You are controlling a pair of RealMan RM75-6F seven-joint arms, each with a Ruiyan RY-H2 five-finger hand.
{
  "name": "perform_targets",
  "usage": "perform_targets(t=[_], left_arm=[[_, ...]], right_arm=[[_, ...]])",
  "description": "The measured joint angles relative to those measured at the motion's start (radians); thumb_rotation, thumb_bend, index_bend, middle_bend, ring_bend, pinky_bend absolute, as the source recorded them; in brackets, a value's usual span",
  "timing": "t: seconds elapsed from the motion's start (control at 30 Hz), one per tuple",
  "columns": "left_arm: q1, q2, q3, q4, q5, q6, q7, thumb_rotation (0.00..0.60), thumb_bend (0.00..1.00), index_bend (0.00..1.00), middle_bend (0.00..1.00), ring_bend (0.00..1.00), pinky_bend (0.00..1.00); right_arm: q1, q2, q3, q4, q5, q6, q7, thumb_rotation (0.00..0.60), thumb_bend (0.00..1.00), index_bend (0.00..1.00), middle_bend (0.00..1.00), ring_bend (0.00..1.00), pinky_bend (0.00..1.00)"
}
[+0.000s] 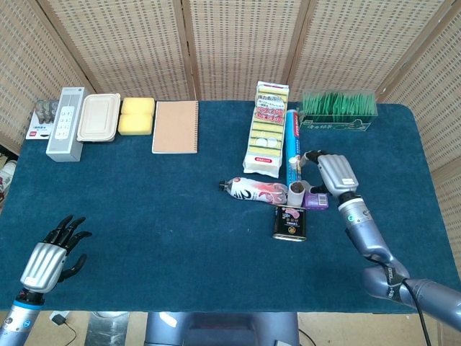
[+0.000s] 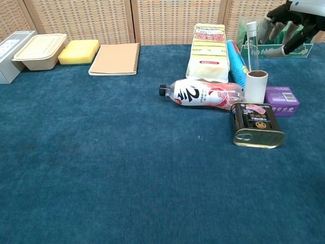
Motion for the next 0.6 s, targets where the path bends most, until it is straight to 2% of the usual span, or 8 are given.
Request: perform_targets(t=[0.2,0.6], left_arm=[[0.000,0.000,-0.001,0.000,0.001,0.004,-0.002,0.600,0.35,0.29,0.14,0.05,0.27],[0.007,0.011,0.003,-0.012,0.016,0.032,0.005,0.600,0.36,0.29,0.14,0.04,0.27]], right_arm=[[-0.013,0.018,-0.006,-0.012,-0.021,0.034,-0.014,0.600,0.34,0.39,0.36,0.31,0.38],[-0.081,0.106,-0.036,-0.104,-0.084,0.115,-0.017,0.600,0.34,0.36,0.30,0.27,0.34]])
